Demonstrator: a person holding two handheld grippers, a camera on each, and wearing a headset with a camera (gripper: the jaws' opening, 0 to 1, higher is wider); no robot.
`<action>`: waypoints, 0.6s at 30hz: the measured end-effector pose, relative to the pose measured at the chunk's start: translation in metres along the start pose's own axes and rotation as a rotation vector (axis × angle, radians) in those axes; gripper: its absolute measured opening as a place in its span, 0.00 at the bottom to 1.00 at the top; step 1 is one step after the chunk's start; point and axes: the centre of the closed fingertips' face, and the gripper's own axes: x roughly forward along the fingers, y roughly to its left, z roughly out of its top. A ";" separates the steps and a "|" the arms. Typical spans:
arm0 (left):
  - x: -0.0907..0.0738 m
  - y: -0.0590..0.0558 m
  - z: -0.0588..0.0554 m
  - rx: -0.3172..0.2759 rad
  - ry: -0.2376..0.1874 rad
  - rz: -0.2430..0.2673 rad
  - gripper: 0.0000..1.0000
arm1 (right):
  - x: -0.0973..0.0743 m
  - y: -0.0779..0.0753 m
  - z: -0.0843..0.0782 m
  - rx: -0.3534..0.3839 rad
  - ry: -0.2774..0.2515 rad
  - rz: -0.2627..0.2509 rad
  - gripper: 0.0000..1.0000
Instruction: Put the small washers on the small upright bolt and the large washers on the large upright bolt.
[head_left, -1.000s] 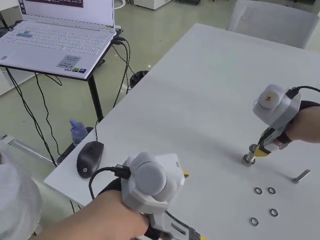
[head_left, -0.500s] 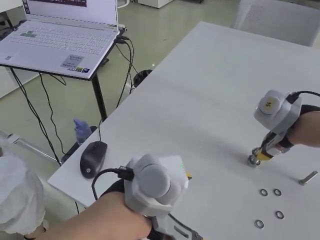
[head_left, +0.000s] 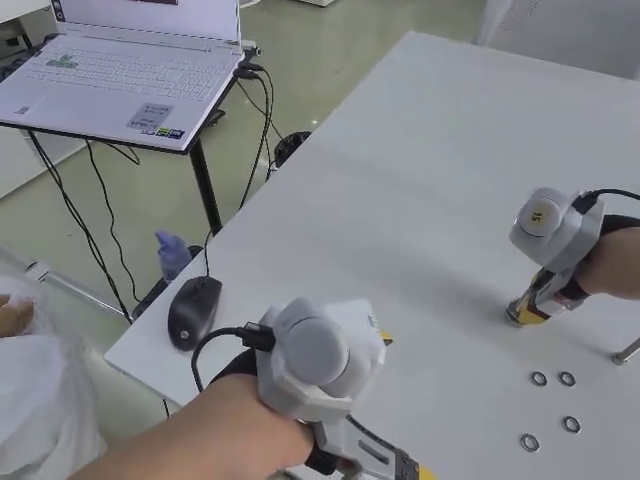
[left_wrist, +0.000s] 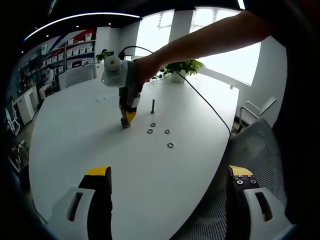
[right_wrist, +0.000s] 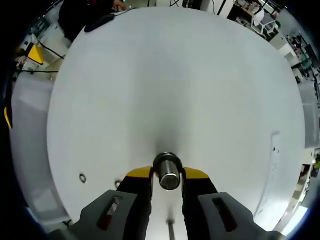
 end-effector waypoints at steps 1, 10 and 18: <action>0.000 0.000 0.000 -0.001 0.001 -0.001 0.95 | 0.001 0.000 0.000 0.001 0.000 0.001 0.22; 0.001 0.000 -0.003 -0.002 0.011 -0.004 0.94 | 0.006 0.000 -0.001 0.012 0.000 0.004 0.22; 0.002 -0.001 -0.004 -0.001 0.020 -0.011 0.93 | 0.007 0.000 -0.001 0.017 -0.004 0.007 0.23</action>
